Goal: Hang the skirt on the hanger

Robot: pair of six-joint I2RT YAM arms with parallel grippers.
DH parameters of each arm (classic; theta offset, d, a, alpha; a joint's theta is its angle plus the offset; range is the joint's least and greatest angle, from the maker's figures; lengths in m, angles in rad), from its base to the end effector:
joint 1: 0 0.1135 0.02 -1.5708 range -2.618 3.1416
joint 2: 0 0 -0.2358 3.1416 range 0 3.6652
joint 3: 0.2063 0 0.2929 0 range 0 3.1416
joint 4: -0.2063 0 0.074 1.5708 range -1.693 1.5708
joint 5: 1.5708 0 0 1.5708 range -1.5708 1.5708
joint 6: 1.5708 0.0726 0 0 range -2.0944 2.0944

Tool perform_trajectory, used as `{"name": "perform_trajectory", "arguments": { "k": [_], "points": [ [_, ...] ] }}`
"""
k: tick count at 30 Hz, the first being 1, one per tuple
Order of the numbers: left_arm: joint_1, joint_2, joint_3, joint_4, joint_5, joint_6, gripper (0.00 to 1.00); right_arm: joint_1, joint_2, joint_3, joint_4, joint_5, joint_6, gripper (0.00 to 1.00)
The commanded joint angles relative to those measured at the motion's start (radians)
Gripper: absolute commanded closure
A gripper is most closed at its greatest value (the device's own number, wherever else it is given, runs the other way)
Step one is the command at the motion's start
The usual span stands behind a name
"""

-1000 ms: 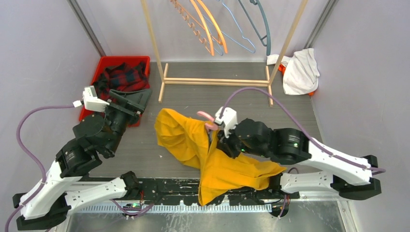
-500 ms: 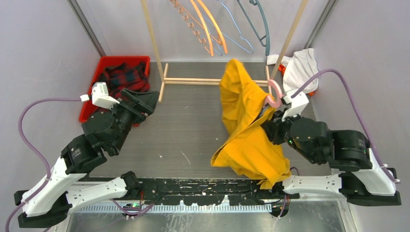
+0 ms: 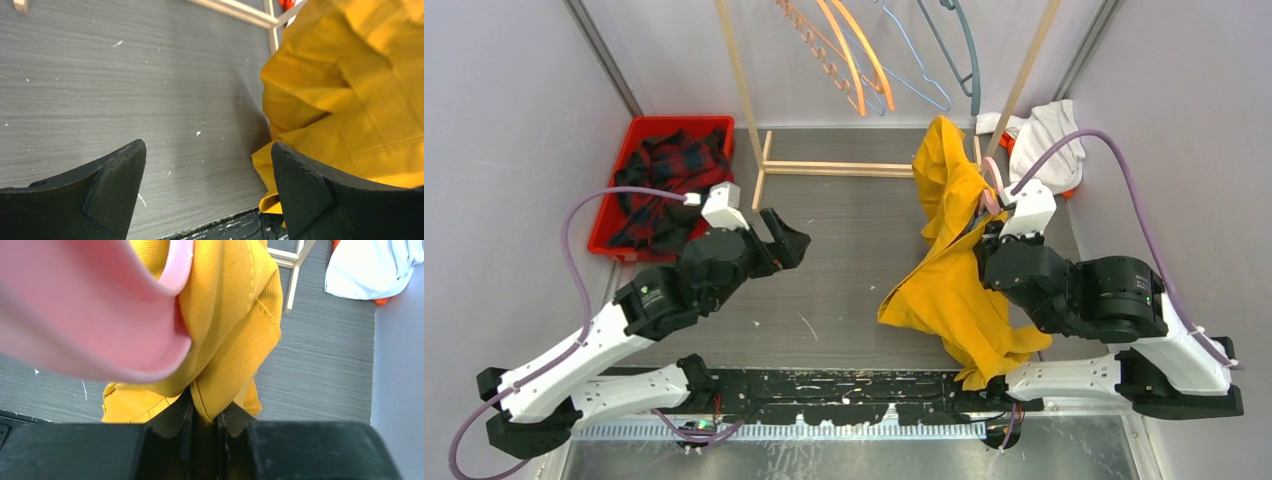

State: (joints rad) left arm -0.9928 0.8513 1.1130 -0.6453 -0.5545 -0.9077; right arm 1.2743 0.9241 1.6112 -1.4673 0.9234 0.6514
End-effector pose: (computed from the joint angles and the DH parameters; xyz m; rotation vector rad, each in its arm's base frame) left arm 0.1696 -0.1901 0.3722 -0.2882 1.9443 -0.7403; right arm 0.0978 0.1220 0.4471 -0.2142 1.9993 0.1148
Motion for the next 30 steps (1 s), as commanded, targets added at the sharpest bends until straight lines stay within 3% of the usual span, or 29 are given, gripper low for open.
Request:
{"name": "perform_trajectory", "arguments": {
  "k": [1, 6, 12, 20, 30],
  "points": [
    [0.002, 0.021, -0.032, 0.044, 0.086, 0.015, 0.05, -0.003, 0.008, -0.024, 0.123, 0.079, 0.016, 0.99],
    [0.003, 0.034, -0.042, 0.038, 0.108, 0.014, 0.05, -0.156, 0.122, -0.086, 0.291, -0.134, -0.124, 0.99],
    [0.002, -0.005, -0.071, 0.035, 0.100, 0.006, 0.05, -0.477, 0.155, -0.218, 0.504, -0.540, -0.236, 0.99],
    [0.003, -0.014, -0.082, 0.035, 0.087, 0.017, 0.05, -0.894, 0.133, -0.294, 0.649, -0.942, -0.263, 0.99],
    [0.003, 0.029, -0.079, 0.059, 0.097, 0.027, 0.05, -1.085, 0.130, -0.227, 0.633, -1.107, -0.310, 0.99]
  ]
}}
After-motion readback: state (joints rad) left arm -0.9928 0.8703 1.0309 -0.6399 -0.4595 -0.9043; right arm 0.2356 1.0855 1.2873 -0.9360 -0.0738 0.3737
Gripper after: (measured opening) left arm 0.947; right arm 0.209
